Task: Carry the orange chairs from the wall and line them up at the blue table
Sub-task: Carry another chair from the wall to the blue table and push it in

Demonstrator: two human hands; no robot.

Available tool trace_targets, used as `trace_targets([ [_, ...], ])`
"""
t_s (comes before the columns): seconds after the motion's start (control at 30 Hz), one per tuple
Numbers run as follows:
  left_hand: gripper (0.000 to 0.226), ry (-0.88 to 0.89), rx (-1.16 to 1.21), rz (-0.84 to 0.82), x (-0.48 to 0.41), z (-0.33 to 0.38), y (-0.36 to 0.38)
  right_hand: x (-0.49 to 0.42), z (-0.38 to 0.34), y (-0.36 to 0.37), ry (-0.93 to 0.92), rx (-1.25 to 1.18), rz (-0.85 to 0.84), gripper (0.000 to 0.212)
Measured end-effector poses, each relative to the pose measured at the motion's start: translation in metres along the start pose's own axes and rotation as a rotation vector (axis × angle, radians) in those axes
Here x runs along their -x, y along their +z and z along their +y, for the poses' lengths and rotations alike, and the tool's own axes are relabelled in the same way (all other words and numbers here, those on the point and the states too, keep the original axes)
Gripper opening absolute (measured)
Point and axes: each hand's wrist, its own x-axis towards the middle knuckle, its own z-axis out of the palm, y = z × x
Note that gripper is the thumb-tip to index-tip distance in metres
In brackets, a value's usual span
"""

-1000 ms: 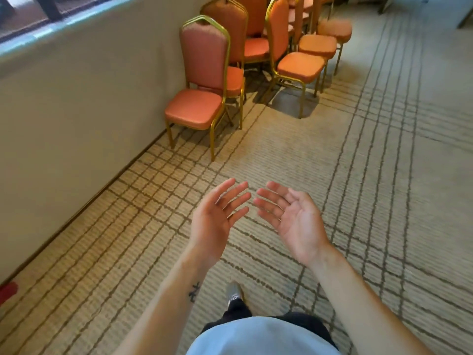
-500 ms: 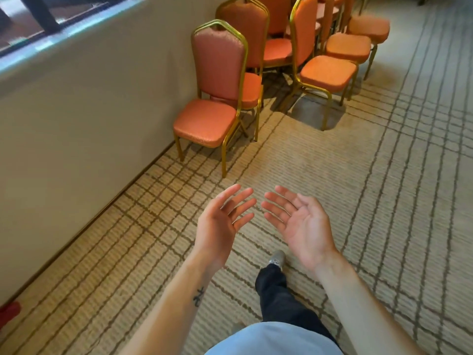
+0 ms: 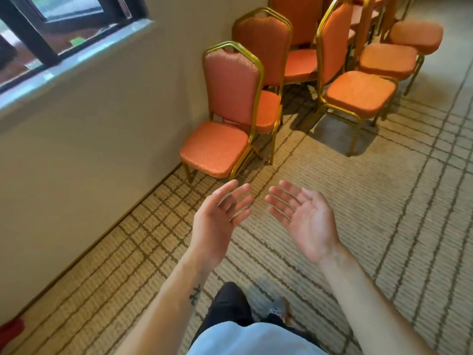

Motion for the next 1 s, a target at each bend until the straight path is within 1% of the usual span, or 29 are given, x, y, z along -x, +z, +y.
trace_targets([
  [0.1,0.052,-0.015,-0.007,0.016,-0.047,0.013,0.014,-0.048,-0.023,0.001,-0.001,-0.021,0.015,0.048],
  [0.17,0.048,-0.028,-0.009,0.024,-0.086,0.020,0.019,-0.083,-0.036,0.003,-0.002,-0.010,0.037,0.047],
  [0.27,0.041,-0.058,-0.010,0.001,-0.145,0.032,0.032,-0.130,-0.058,0.014,-0.027,0.049,0.055,0.047],
  [0.33,0.041,-0.074,0.030,-0.002,-0.185,0.039,0.041,-0.163,-0.074,0.021,-0.042,0.062,0.070,0.047],
  [0.47,0.039,-0.119,0.023,-0.056,-0.263,0.062,0.076,-0.226,-0.119,0.042,-0.074,0.092,0.094,0.048],
  [0.53,0.042,-0.110,-0.013,-0.089,-0.298,0.077,0.095,-0.257,-0.141,0.052,-0.106,0.075,0.102,0.047],
  [0.6,0.051,-0.100,-0.036,-0.101,-0.333,0.095,0.112,-0.288,-0.160,0.061,-0.120,0.065,0.110,0.048],
  [0.7,0.052,-0.068,-0.064,-0.125,-0.369,0.111,0.124,-0.318,-0.177,0.066,-0.123,0.105,0.114,0.047],
  [0.8,0.049,-0.074,-0.050,-0.088,-0.412,0.113,0.136,-0.357,-0.199,0.060,-0.095,0.120,0.123,0.046],
  [0.9,0.049,-0.084,-0.028,-0.016,-0.455,0.104,0.153,-0.403,-0.227,0.048,-0.068,0.101,0.125,0.046],
  [1.0,0.049,-0.077,-0.034,0.036,-0.496,0.099,0.180,-0.452,-0.256,0.035,-0.042,0.101,0.087,0.047],
])
